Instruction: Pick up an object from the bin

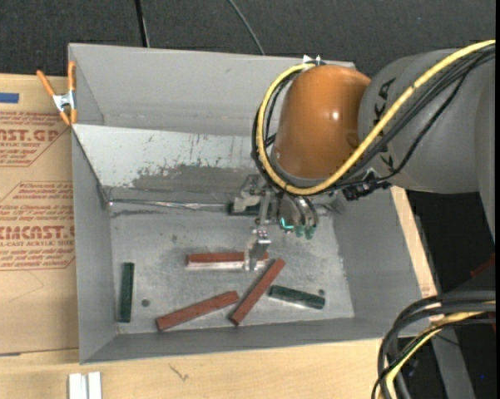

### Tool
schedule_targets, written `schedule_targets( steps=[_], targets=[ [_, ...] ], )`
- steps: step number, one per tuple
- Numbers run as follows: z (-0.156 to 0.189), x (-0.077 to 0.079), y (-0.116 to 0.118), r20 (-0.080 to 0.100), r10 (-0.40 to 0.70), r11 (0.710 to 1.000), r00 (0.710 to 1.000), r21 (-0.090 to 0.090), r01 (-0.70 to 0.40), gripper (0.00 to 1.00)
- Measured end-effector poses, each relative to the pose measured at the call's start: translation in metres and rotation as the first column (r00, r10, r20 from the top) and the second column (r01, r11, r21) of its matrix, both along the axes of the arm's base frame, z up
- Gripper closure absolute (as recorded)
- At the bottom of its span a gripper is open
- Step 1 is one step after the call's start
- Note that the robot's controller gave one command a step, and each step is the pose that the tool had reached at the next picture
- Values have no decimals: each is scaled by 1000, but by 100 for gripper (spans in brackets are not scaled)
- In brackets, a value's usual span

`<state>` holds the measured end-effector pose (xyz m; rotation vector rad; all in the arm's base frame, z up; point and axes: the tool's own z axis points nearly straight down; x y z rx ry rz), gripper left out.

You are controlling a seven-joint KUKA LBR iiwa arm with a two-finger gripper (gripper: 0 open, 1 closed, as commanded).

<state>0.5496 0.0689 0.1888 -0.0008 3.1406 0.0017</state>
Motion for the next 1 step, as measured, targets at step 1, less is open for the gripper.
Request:
schedule_targets(
  steps=[1],
  targets=[
    [-113, 4, -17, 3, -57, 998, 998, 2, 57, 100]
  ],
)
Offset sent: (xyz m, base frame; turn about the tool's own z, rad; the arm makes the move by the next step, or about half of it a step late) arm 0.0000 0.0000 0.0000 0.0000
